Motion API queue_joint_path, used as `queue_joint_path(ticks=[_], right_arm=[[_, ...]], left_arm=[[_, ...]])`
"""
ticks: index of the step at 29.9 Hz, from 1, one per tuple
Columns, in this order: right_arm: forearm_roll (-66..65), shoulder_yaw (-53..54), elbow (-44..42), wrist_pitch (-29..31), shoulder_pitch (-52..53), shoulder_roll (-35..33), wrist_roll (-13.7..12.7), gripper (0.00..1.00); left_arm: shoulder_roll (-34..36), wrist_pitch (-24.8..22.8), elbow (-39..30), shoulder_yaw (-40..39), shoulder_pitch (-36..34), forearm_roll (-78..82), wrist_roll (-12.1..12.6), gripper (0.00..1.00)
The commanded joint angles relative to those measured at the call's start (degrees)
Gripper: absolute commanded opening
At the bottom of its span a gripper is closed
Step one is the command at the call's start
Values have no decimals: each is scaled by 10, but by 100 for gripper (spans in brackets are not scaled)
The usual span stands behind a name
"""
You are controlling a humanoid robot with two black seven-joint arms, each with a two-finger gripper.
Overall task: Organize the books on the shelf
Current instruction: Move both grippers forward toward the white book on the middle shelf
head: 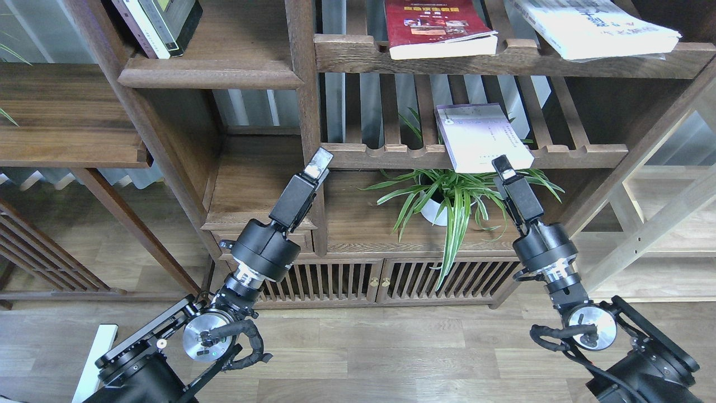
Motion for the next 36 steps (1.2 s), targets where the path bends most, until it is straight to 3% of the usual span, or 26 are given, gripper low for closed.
queue_joint_path(ticks=[1,26,36], right_arm=[[-1,1,0,0,0,0,0,100],[-2,-18,2,0,-8,1,0,100],[-2,-65,10,0,-12,-40,-2,100]], left_arm=[[0,0,0,6,1,0,0,99],[-3,0,-5,24,12,5,0,99],[-1,0,-1,30,7,1,0,99]])
